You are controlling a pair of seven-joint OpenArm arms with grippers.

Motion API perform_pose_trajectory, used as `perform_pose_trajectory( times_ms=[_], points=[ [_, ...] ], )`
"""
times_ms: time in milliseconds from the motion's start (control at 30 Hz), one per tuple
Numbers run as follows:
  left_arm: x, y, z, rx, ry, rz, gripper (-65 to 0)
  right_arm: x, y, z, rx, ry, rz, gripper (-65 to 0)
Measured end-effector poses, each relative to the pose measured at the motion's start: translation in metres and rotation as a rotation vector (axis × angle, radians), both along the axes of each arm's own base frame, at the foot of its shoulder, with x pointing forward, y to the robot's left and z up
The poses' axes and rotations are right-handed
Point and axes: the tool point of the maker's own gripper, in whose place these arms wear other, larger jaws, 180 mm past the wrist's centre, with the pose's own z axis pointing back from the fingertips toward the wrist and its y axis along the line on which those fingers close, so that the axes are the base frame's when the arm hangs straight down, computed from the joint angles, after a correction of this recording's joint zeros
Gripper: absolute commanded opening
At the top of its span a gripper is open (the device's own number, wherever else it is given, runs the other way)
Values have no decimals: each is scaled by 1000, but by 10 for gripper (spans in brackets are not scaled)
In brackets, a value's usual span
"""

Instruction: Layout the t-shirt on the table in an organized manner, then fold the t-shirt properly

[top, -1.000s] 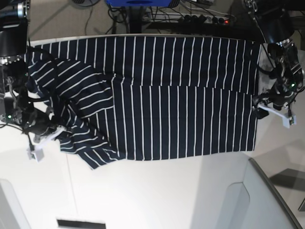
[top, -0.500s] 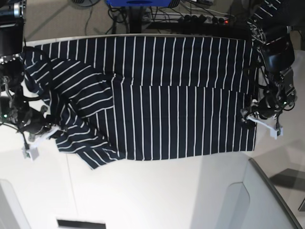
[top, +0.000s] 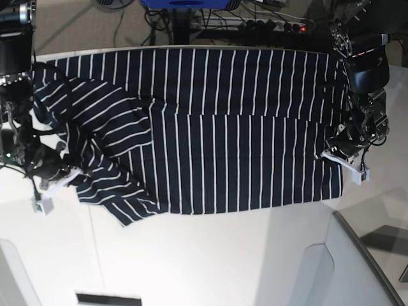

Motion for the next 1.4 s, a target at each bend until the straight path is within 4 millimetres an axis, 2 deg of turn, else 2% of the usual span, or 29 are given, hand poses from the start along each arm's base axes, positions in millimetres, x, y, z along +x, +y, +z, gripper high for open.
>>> perform_pose_trajectory(
  times_ms=[100, 233, 367, 467, 600, 800, 1067, 1167, 1267, 1333, 1400],
  points=[
    [-6, -4, 7, 74, 4, -78, -650, 0, 0, 0, -1, 1, 0, -648],
    [-15, -23, 19, 119, -9, -177, -650, 1, 0, 1, 0, -5, 0, -648],
    [-15, -24, 53, 179, -52, -216, -650, 1, 0, 0, 0, -2, -2, -648],
    [-24, -20, 70, 214, -52, -212, -650, -1, -2, -7, 5, 21, -12, -648],
    [-51, -30, 67, 231, -2, -243, -650, -6, -5, -16, 5, 49, -21, -648],
    [-83, -37, 45, 206, 72, -251, -650, -5, -3, -15, 10, 42, -20, -648],
    [-99, -37, 36, 200, 108, -254, -650, -5, -4, -15, 8, 43, -22, -648],
    [-103, -30, 34, 210, 123, -203, -423, -5, -4, -15, 9, 43, -22, -648],
    [-110, -27, 33, 220, 138, -190, -262, -5, -4, -15, 9, 42, -22, -648],
    [-112, -26, 33, 219, 138, -188, -212, -5, -3, -15, 9, 42, -21, -648],
    [-111, -21, 37, 196, 115, -148, -209, -5, -4, -15, 8, 42, -20, -648]
  ],
)
